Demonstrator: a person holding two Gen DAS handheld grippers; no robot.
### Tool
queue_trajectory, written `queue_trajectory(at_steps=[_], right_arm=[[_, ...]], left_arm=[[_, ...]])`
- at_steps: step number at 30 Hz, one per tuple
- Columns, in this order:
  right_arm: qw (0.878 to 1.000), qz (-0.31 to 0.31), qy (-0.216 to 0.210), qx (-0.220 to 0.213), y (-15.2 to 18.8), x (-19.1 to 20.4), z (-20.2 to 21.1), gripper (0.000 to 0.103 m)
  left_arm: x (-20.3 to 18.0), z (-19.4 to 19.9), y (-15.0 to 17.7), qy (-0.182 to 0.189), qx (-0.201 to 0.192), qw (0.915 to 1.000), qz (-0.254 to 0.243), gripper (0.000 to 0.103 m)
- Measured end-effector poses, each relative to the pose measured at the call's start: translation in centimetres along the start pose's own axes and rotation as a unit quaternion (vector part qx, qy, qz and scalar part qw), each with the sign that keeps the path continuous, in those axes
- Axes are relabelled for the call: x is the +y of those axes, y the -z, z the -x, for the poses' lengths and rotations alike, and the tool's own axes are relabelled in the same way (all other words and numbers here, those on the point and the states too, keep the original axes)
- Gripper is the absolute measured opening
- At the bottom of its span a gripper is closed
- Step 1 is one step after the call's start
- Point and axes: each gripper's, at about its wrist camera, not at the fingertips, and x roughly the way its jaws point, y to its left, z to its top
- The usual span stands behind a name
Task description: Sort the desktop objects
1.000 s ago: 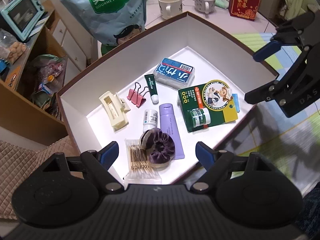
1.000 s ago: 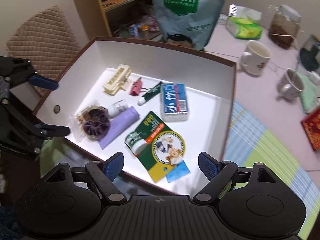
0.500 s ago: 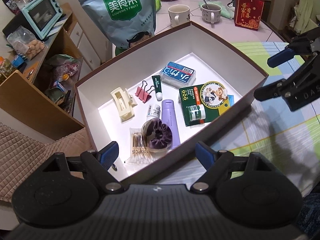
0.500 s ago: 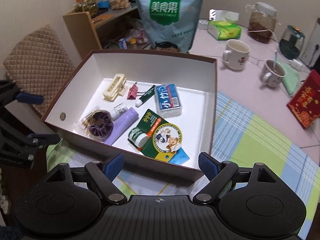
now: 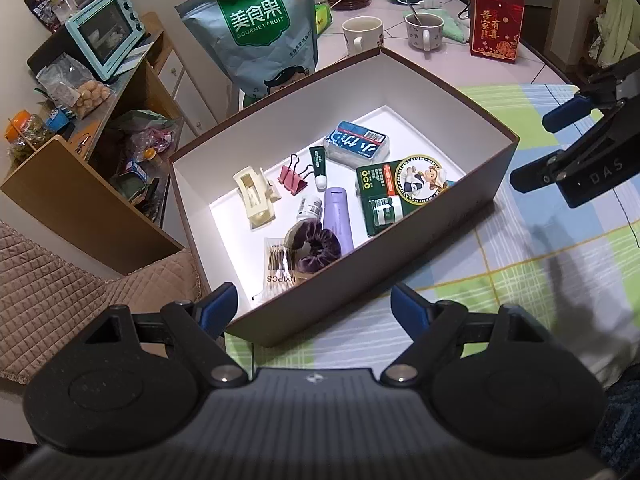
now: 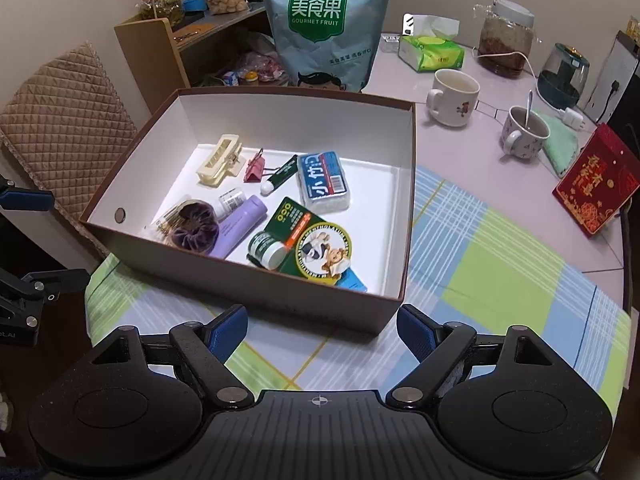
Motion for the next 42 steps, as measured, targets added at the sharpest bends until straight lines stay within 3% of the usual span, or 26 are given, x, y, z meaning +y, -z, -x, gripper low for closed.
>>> queue_trajectory(at_steps=[25, 42], right_arm=[[1.0, 0.029, -0.01, -0.005, 0.1, 0.7, 0.5, 0.085], [0.999, 0.029, -0.013, 0.0, -1.8, 1.3, -1.2, 0.085]], left_arm=[[-1.3, 1.5, -0.3, -0.012, -0.02, 0.9997, 0.008, 0.081], [0.4, -0.1, -1.1, -0.007, -0.025, 0.9995, 0.016, 0.081]])
